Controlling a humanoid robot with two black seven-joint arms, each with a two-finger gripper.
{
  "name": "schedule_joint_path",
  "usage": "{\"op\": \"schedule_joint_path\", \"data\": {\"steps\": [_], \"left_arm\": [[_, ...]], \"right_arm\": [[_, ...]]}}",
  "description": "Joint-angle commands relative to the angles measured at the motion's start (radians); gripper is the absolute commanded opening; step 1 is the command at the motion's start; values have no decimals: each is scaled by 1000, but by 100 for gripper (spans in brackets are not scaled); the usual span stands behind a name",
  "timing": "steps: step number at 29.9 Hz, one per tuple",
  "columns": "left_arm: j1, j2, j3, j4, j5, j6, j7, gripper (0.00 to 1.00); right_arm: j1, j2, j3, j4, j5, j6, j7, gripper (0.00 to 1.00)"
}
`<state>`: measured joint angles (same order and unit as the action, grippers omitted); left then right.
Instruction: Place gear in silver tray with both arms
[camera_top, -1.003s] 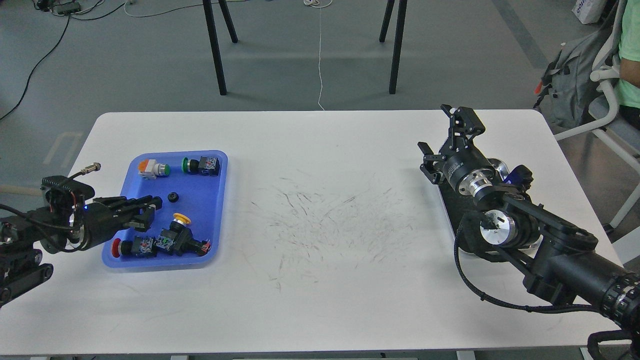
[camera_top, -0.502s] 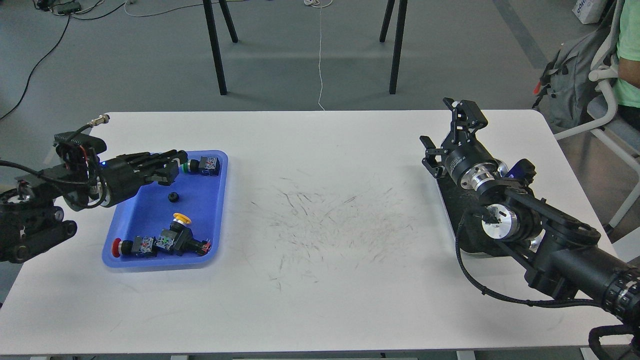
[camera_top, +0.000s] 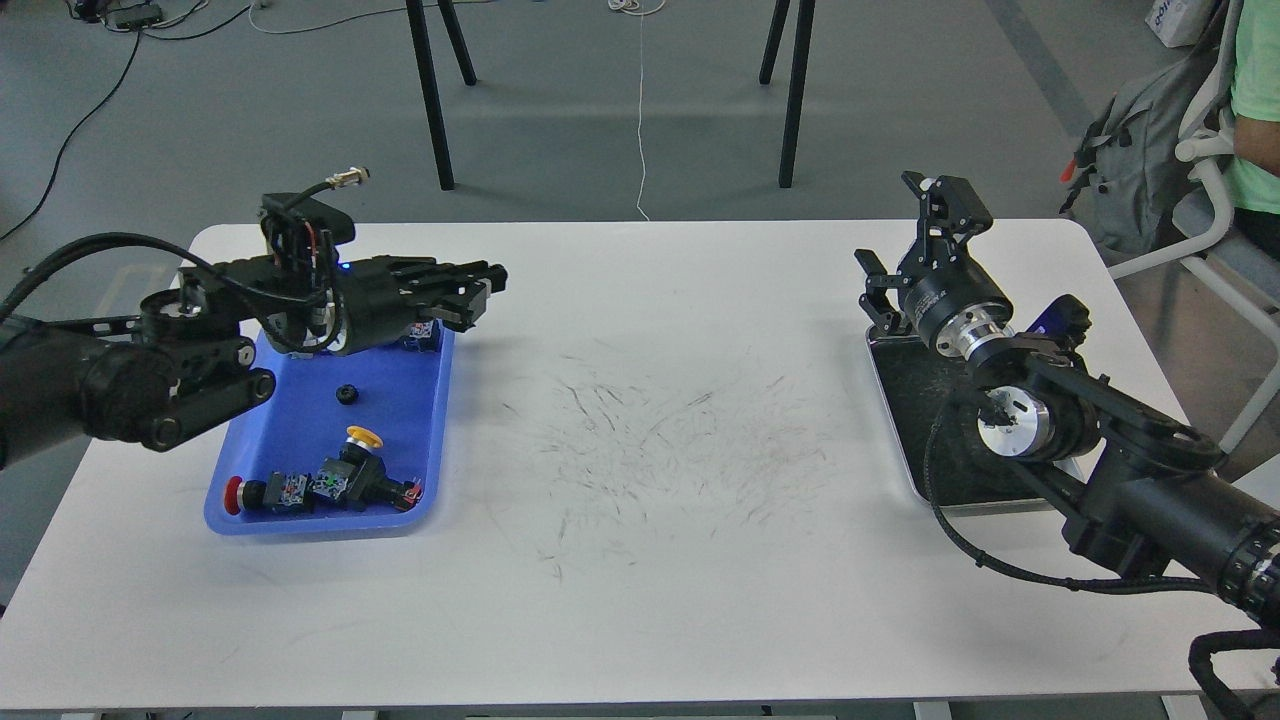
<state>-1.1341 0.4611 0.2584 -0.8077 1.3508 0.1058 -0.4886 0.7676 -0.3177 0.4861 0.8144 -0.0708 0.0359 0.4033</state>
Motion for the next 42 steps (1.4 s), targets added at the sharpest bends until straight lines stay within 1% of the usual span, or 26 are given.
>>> {"op": "schedule_joint_path", "data": {"steps": [1,4,7,10,12,14,17,19,25,32,38,42], "left_arm": [[-32,-106,62,45,2,-11,0,6],[-45,-208,75,73,2,-23,0,6],[-46,-288,94,126,2,-29,0,6],[-41,-379,128,148,1,-28,0,6],[-39,-429,131,159,1,-28,0,6],[-36,-461,134,198,1,-28,0,6],[-32,-461,179,263,2,-25,0,6],[-32,-461,211,274,-1,-23,0,6],[5,-461,223,308,-1,-23,0,6],[8,-461,225,268,2,-14,0,6],[4,-461,220,171,4,29,0,7],[10,-461,219,153,5,31,0,7]], "right_arm": [[36,-24,0,-9,2,-17,-27,100],[70,-37,-3,-24,6,-19,-37,100],[99,-55,-47,-27,13,-27,-38,100],[131,-63,-89,-27,14,-33,-40,100],[134,-63,-95,-27,14,-36,-40,100],[137,-63,-96,-29,14,-39,-40,100],[137,-63,-100,-29,14,-45,-40,100],[137,-61,-101,-29,14,-50,-43,100],[142,-63,-101,-38,13,-54,-60,100],[145,-61,-103,-66,13,-54,-63,100],[145,-58,-104,-81,9,-54,-63,100],[147,-55,-104,-83,8,-54,-63,100]]}}
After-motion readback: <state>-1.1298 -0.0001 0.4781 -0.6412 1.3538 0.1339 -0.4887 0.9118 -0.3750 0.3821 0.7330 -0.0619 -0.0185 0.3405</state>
